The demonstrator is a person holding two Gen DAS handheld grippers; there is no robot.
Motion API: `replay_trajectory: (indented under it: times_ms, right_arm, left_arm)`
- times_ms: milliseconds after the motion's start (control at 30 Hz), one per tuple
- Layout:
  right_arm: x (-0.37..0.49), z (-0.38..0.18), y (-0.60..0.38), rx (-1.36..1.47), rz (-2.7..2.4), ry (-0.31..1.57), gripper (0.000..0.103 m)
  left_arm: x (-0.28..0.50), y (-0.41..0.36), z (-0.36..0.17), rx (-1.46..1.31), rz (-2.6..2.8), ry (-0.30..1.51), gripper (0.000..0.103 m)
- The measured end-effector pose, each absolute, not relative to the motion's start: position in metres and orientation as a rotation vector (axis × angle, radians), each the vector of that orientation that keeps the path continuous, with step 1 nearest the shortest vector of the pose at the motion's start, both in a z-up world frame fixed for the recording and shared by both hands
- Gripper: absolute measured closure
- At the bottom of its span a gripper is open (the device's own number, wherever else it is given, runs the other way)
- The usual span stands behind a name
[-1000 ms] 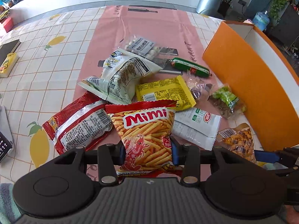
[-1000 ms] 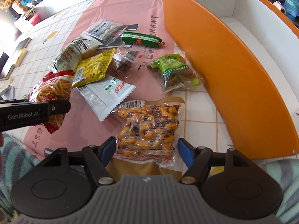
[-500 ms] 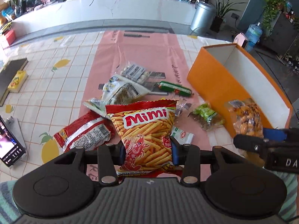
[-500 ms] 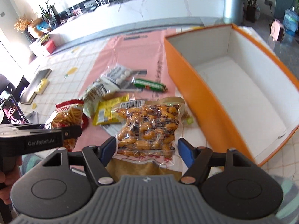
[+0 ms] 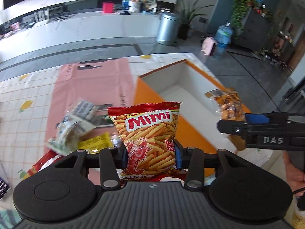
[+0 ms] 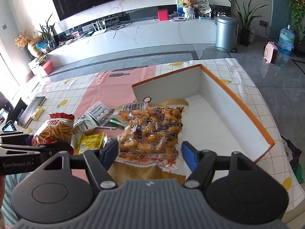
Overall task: Organize snacks
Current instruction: 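Carry both packets into the orange box and open both tools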
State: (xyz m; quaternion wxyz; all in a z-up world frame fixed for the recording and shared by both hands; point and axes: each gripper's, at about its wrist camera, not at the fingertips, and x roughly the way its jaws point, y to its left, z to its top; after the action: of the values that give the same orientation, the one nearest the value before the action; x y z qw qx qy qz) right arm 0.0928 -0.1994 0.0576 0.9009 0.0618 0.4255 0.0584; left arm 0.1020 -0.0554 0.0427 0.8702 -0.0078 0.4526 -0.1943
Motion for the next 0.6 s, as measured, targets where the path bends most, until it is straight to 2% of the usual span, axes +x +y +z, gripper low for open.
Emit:
replay_trajectory:
  times_ms: [200,600]
  right_arm:
    - [0.109,0.053,-0.236,0.071,0.109,0.912,0.034]
    - [0.165,-0.001,-0.263,-0.089,0.185,1.086,0.034]
  left_arm:
    - [0.13,-0.099,0.043,0.037,-0.509,0.958,0.054]
    - [0.191,-0.163,0.017,0.202,-0.63,1.029,0.054]
